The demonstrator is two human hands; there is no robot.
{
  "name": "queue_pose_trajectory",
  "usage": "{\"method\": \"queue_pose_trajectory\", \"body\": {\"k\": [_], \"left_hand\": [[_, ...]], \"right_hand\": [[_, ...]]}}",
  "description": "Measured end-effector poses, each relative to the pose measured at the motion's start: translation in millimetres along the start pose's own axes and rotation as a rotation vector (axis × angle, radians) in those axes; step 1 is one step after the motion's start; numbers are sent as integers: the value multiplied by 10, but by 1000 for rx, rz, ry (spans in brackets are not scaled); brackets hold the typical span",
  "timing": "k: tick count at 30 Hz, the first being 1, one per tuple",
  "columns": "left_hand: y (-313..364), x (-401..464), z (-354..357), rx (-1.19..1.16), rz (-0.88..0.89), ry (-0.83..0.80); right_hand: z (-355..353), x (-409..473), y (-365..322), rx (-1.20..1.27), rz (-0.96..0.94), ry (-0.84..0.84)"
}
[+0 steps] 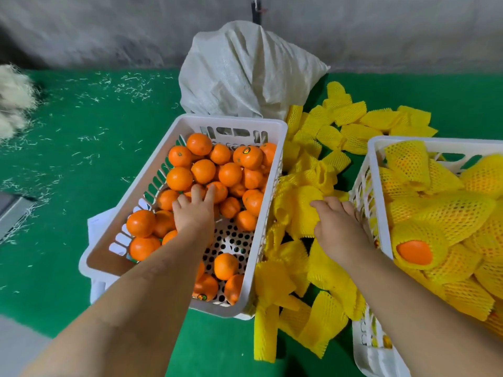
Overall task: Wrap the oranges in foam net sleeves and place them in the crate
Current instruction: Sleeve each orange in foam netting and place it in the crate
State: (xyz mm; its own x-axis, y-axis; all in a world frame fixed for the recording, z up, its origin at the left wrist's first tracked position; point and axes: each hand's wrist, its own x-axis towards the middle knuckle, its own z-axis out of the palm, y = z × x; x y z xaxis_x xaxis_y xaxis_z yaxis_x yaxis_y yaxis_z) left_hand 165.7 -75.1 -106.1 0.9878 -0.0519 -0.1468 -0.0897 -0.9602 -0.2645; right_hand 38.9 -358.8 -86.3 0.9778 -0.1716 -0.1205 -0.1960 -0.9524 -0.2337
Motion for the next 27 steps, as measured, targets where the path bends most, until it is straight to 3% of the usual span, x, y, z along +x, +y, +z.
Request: {"method": "queue_pose_trajectory", "body": {"k": [6, 9, 11, 13, 16, 19, 27], "left_hand": [[-192, -50, -308, -268, 132, 164], [-18, -333, -525, -668, 295, 331], [203, -621, -710, -1034, 368, 357], [456, -927, -836, -1408, 400, 234], [745, -1247, -925, -1794, 398, -224], [800, -1339, -920, -1766, 474, -442], [750, -1322, -886, -1731, 555, -644]], "right_hand": [[-101, -98, -76, 319, -154, 134], [-116, -183, -91, 656, -97, 200], [-121, -274, -69, 839, -51, 278], [-141, -363, -57, 1035, -27, 382], [-180, -482, -72, 1264, 16, 417], [-182, -571, -75, 1431, 36, 270], [-128, -501, -110, 1524, 255, 105]]}}
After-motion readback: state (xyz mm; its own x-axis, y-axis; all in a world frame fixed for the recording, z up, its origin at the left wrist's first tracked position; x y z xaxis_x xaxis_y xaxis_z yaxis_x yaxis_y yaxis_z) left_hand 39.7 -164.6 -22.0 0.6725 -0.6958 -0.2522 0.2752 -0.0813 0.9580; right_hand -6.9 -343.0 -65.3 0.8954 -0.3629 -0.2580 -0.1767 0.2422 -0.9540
